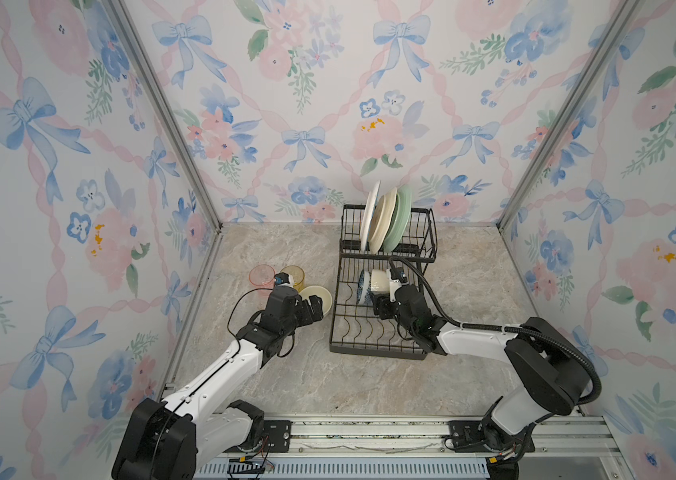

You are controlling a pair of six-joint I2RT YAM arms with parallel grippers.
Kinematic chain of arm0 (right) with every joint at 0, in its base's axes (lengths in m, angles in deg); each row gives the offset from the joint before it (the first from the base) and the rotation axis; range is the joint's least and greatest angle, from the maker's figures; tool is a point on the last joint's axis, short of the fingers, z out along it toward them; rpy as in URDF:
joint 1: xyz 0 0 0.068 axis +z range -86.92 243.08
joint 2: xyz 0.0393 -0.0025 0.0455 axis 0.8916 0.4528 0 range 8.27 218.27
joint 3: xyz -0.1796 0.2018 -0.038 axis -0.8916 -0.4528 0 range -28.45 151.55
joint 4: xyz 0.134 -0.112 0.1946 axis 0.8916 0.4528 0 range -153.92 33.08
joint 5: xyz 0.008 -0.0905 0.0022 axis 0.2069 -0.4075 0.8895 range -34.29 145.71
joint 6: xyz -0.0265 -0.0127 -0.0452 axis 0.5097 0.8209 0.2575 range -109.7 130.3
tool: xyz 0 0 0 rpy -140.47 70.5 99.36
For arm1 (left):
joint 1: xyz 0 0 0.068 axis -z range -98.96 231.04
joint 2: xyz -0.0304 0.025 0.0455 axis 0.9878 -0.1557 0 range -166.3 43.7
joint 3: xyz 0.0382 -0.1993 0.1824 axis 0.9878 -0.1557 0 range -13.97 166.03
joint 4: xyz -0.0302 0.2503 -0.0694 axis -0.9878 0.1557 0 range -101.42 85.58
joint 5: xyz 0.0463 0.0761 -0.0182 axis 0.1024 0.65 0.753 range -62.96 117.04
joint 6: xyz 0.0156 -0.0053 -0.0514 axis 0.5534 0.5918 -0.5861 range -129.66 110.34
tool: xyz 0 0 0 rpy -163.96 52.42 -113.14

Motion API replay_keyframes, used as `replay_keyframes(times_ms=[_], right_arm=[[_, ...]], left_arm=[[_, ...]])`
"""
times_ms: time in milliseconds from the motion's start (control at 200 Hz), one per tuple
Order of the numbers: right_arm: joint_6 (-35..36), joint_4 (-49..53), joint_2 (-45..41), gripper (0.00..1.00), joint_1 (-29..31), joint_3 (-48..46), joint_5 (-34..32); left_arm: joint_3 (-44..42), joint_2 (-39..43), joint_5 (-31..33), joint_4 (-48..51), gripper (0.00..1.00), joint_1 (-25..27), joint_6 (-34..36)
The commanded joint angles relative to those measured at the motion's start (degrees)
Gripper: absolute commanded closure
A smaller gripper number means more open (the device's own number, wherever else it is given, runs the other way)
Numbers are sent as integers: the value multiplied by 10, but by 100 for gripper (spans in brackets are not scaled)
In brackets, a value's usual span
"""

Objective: Unload the mixed dishes from the dish rack
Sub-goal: 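Close the right gripper on the white bowl and tilt it off the blue bowl, then lift the white bowl with the right gripper while the left gripper reaches toward it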

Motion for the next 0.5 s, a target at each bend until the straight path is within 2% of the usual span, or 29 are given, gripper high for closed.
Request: replay_keyframes(times_ms=[0, 495], right_arm=[[6, -11, -33, 29, 8, -5, -20], [-42, 7, -92, 30, 10, -42, -4]], left_arm=[[-7, -5, -8, -11, 2, 3, 8], [-2, -6, -15, -12, 2, 9, 5]])
